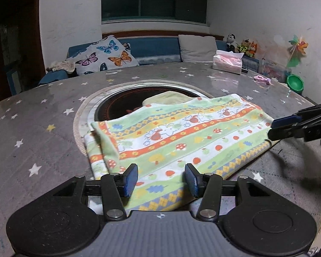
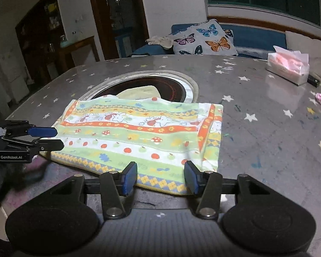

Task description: Fold clothes

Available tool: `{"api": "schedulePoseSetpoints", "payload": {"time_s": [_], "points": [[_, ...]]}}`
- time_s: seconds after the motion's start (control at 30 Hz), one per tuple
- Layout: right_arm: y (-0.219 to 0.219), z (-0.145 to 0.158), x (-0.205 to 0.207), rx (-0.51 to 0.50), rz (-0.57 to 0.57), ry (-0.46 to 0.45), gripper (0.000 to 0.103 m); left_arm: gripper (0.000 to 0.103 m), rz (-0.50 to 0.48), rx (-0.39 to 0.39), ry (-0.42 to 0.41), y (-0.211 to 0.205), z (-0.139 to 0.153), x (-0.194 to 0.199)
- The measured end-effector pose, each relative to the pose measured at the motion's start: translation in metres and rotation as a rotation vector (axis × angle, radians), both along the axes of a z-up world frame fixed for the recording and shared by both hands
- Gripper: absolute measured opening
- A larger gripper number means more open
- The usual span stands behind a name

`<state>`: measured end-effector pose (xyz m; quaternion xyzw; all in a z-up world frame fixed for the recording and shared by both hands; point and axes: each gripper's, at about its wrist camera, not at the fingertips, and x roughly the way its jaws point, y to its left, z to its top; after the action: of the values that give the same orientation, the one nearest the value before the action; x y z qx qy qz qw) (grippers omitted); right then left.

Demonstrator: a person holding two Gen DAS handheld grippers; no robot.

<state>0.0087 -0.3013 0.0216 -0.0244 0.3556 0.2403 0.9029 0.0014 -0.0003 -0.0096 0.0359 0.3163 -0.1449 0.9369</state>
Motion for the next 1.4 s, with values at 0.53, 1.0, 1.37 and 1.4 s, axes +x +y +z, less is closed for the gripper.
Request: {"api": "schedulePoseSetpoints", "payload": {"time_s": [0.53, 1.0, 1.37, 1.4], "points": [[0.004, -0.005, 0.050, 0.031, -0.065, -0.004, 0.052, 0.053, 0.017, -0.007, 0.010, 0.013, 0.008, 0.006], [0.014, -0.004, 0.086, 0.015, -0.081, -0.016, 0.052, 0.053, 0.144, 0.004, 0.022, 0.032, 0.013, 0.060], [0.014, -0.013, 0.112, 0.029, -0.097, 0.016, 0.052, 0.055, 0.259, 0.011, 0.058, 0.052, -0.001, 0.102], [0.014, -0.012, 0.111, 0.027, -0.098, 0.013, 0.052, 0.054, 0.260, 0.007, 0.052, 0.054, 0.001, 0.099]]}}
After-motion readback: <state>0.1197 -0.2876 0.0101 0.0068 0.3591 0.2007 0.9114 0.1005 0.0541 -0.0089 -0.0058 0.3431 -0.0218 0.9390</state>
